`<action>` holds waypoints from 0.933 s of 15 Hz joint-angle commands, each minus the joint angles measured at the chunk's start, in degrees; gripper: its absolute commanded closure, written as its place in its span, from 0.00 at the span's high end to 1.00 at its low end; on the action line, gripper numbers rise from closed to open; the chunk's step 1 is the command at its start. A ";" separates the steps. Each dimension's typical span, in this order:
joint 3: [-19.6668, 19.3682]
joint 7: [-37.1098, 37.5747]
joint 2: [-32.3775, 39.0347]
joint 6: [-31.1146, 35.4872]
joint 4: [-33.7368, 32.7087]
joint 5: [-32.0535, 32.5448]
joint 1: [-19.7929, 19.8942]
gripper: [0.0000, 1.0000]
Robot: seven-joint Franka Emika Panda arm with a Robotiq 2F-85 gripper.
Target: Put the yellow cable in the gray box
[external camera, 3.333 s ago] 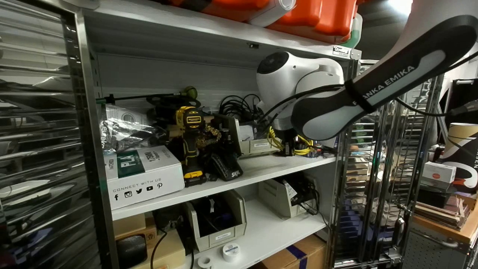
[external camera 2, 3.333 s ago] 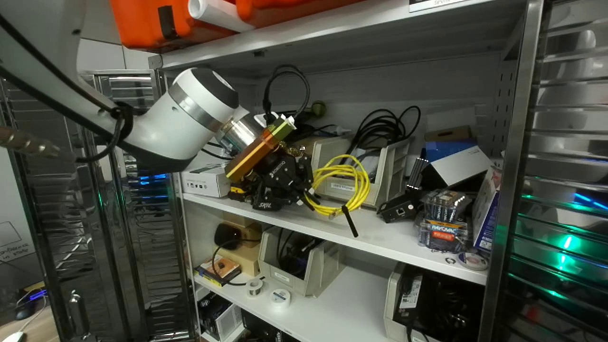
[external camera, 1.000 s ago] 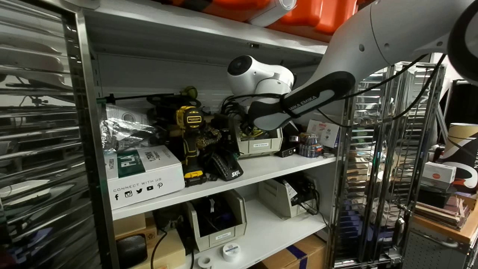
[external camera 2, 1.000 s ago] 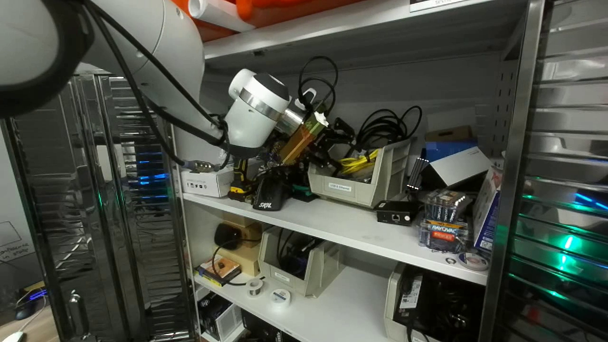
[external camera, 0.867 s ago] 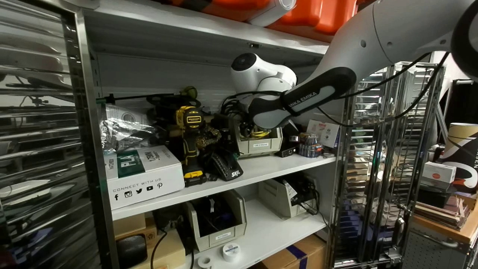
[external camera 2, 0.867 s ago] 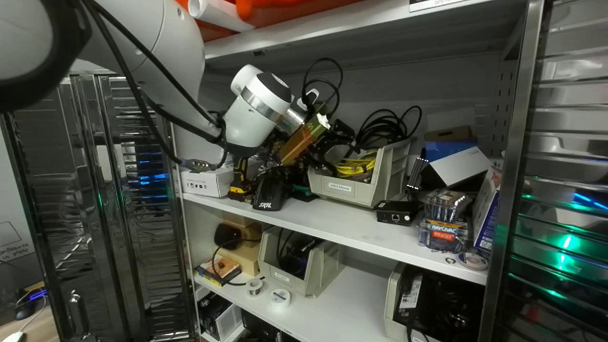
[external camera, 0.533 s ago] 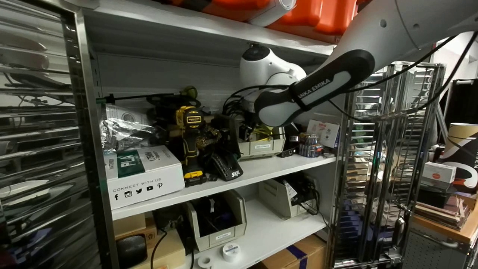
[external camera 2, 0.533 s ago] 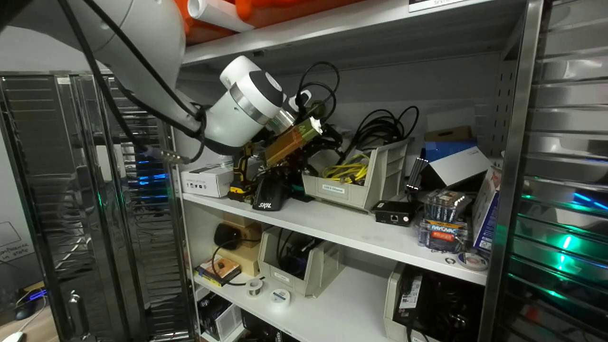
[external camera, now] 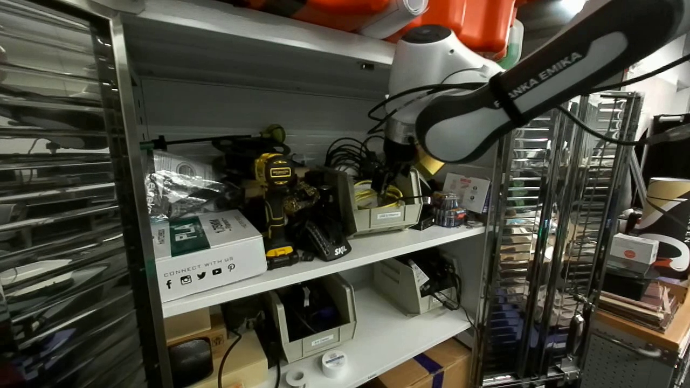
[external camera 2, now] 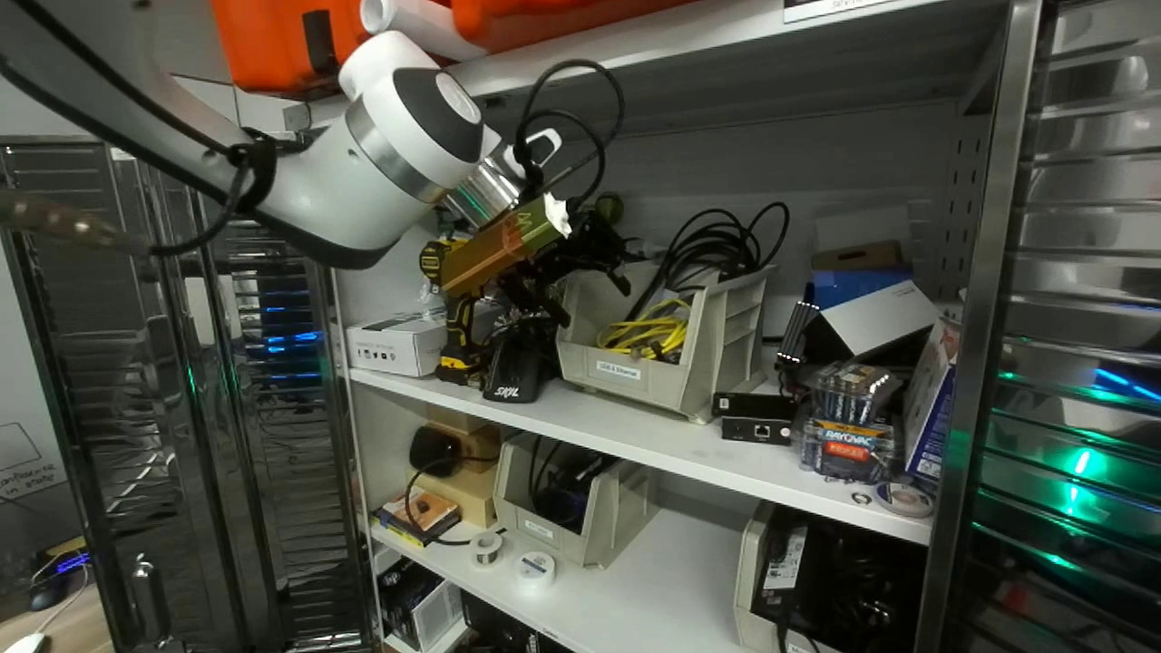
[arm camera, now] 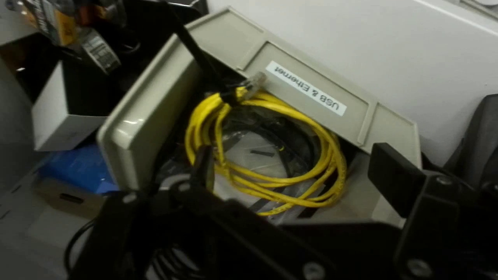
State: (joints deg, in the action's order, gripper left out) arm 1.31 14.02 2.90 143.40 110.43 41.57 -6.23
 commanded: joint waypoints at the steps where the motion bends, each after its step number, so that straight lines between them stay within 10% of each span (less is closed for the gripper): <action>1: -1.04 5.99 -8.34 4.22 8.03 3.21 2.69 1.00; 7: -0.50 -7.28 -12.94 -3.82 15.24 -13.28 3.62 1.00; 14: -0.85 -24.29 -19.98 -37.13 13.36 -34.13 3.01 1.00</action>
State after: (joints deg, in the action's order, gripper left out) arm 0.97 -5.81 -13.12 117.53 124.46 12.10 -3.41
